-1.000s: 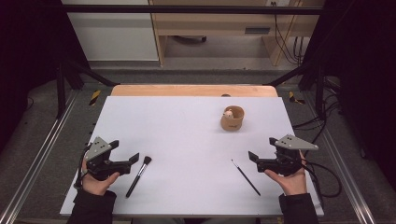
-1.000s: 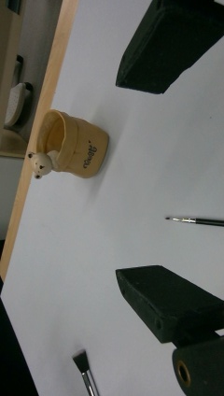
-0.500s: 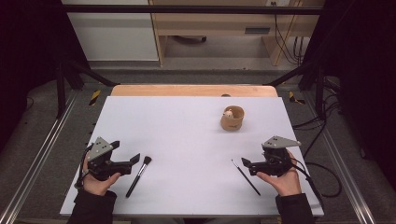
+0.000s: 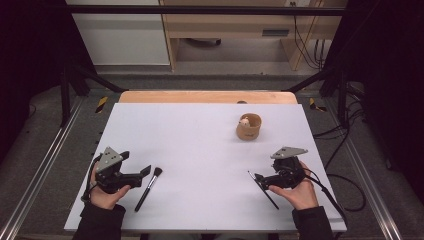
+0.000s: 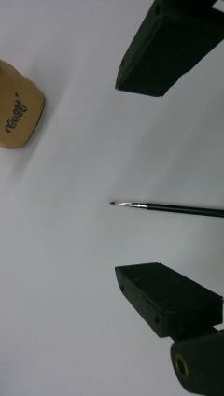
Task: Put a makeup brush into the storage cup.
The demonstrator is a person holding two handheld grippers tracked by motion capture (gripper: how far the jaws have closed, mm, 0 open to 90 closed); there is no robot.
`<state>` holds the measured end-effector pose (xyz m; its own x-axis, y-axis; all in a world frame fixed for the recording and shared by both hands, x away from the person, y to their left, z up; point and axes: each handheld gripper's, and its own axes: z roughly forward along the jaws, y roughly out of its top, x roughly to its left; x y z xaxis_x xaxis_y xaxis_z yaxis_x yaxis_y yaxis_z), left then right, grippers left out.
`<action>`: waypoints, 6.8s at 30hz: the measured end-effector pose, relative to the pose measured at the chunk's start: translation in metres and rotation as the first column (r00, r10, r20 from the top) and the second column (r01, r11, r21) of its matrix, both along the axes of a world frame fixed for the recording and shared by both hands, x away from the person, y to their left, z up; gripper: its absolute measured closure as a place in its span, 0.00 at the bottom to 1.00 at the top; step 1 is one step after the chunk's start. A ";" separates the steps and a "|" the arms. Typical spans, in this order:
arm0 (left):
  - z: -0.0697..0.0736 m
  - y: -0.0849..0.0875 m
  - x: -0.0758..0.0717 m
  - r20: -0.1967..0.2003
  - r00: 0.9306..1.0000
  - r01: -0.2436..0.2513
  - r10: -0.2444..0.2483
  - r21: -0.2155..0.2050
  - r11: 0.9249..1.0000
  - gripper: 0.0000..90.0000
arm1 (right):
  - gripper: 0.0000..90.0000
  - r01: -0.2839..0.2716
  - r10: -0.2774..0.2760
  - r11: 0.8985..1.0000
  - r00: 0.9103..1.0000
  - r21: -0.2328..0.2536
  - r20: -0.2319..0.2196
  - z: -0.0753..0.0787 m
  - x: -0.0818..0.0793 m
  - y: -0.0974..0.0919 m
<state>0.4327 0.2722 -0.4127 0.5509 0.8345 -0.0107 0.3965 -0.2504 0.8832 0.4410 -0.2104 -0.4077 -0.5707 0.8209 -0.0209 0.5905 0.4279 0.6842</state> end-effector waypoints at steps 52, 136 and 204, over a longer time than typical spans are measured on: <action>-0.002 -0.001 0.001 -0.013 1.000 0.011 -0.011 0.009 1.000 0.08 | 0.48 -0.093 -0.003 0.962 0.935 -0.256 -0.354 -0.021 0.039 0.041; -0.003 -0.002 0.001 -0.014 1.000 0.010 -0.010 0.013 1.000 0.08 | 0.95 0.027 -0.032 0.999 0.977 -0.030 -0.210 0.016 0.035 0.017; -0.003 -0.001 0.002 -0.010 1.000 0.019 -0.019 0.004 1.000 0.08 | 0.95 0.138 -0.258 0.913 0.925 0.385 0.280 0.076 0.064 0.000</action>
